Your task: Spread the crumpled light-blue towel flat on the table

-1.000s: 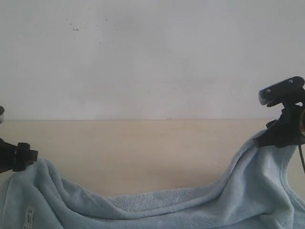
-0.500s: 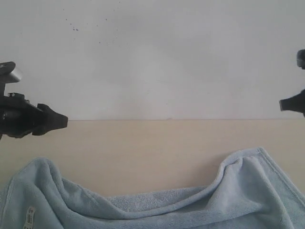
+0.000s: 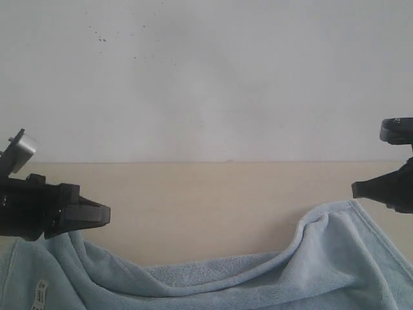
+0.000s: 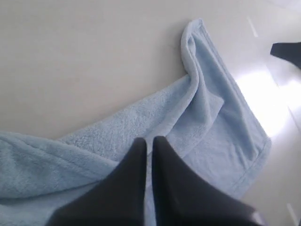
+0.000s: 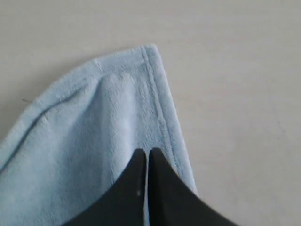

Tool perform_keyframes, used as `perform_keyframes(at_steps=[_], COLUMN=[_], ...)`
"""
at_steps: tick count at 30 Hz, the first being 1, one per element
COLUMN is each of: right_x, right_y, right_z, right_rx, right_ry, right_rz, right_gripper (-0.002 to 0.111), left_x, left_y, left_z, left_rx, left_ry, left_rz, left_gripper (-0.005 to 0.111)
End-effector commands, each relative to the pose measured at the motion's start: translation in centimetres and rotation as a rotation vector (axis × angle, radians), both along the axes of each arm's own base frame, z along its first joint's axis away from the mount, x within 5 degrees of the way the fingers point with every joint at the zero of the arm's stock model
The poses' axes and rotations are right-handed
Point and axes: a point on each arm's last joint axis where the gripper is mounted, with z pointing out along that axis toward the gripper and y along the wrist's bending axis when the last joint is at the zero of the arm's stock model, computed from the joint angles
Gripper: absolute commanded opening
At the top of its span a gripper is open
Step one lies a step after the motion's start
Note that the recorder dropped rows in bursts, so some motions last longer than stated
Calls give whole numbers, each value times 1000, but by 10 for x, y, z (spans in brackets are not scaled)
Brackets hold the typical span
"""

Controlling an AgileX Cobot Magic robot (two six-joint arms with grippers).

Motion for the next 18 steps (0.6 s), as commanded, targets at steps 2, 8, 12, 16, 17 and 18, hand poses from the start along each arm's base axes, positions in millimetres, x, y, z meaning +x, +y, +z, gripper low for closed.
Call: perform_keyframes(at_steps=[2,8,12,16,17,18], right_x=[25,49,64,68,68,68], right_y=[11,18,21,37,44,51], right_z=[-27,-58,-66,-68,-65,-61], right_rx=[61,87,115,104,78,51], right_ry=[-94,-102,-124,-135,-143,-149], right_rz=[82,120,118,184,236,282], right_gripper=[1,1,1,0,0,0], left_x=[6,16,19,22,22,22], left_y=[-1,-3,-6,-8,-8,-8], left_z=[0,-14,-24,-30,-30,-30], left_rx=[-111,-199,-250,-277,-285,-289], left_ry=[25,69,88,81,71,56], left_rz=[89,138,102,92,87,77], left_gripper=[4,4,4,4,4,4])
